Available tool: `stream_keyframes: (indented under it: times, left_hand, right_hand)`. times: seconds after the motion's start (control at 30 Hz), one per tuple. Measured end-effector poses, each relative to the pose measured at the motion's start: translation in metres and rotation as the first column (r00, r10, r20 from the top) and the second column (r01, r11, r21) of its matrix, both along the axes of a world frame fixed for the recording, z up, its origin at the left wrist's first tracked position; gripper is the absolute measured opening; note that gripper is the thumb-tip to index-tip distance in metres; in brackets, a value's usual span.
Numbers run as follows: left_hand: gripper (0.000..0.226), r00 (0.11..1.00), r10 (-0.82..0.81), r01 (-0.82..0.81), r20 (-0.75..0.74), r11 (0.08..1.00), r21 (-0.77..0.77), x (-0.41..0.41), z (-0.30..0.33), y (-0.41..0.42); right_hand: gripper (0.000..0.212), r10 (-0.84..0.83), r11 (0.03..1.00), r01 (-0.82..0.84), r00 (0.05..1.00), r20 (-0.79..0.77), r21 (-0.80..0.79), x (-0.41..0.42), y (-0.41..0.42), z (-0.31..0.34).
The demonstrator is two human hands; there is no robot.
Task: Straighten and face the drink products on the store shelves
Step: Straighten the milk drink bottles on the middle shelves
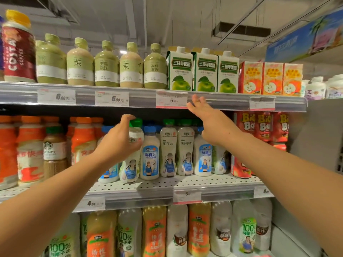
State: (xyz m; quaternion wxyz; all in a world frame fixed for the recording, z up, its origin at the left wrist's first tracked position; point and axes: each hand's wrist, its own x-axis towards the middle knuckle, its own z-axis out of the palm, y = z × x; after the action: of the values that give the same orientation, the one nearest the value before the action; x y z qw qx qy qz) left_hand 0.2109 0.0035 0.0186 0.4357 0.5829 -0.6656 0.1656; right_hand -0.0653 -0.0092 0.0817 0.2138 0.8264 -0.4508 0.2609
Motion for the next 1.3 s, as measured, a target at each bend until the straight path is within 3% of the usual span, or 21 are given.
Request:
stream_keyframes:
  times: [0.07, 0.13, 0.23, 0.3, 0.4, 0.63, 0.77, 1.07, 1.3]
  left_hand:
    - [0.068, 0.998, -0.043, 0.042, -0.046, 0.999, -0.022, -0.005, -0.004, 0.004]
    - [0.069, 0.999, -0.042, 0.041, -0.026, 0.998, -0.041, -0.009, -0.004, 0.009]
    - [0.069, 0.998, -0.059, 0.056, -0.037, 0.997, -0.058, -0.008, -0.006, 0.018]
    - [0.067, 0.994, -0.066, 0.061, -0.086, 0.996, -0.066, -0.005, -0.007, 0.023]
    - [0.065, 0.993, -0.022, 0.016, -0.115, 0.998, -0.053, -0.004, -0.005, 0.027]
    - [0.062, 0.992, 0.025, -0.027, -0.125, 1.0, -0.013, -0.009, -0.005, 0.028]
    - [0.064, 0.992, 0.034, -0.035, -0.12, 0.999, -0.003, -0.015, -0.007, 0.029]
    - [0.062, 0.986, 0.036, -0.041, -0.163, 0.999, -0.022, -0.016, -0.011, 0.036]
    - [0.06, 0.961, -0.102, 0.063, -0.256, 0.986, -0.156, 0.005, -0.022, 0.057]
  right_hand:
    - [0.093, 0.045, 0.997, -0.047, 0.998, 0.042, 0.064, -0.006, -0.001, 0.005]
    - [0.086, 0.167, 0.971, -0.194, 0.968, 0.189, 0.138, -0.02, 0.0, 0.006]
    - [0.056, 0.281, 0.957, -0.289, 0.896, 0.344, -0.031, -0.051, -0.004, -0.022]
    - [0.04, 0.208, 0.978, -0.194, 0.888, 0.411, -0.075, -0.074, -0.014, -0.049]
    - [0.036, 0.02, 0.988, -0.09, 0.879, 0.477, 0.125, -0.084, -0.037, -0.067]
    - [0.069, -0.041, 0.96, -0.065, 0.929, 0.368, 0.271, -0.037, -0.094, -0.042]
    - [0.06, -0.103, 0.945, -0.019, 0.931, 0.351, 0.327, -0.028, -0.115, -0.039]
    - [0.034, -0.015, 0.976, -0.077, 0.909, 0.417, 0.202, -0.04, -0.086, -0.043]
    - [0.023, 0.233, 0.972, -0.217, 0.93, 0.285, -0.086, -0.026, -0.013, -0.051]
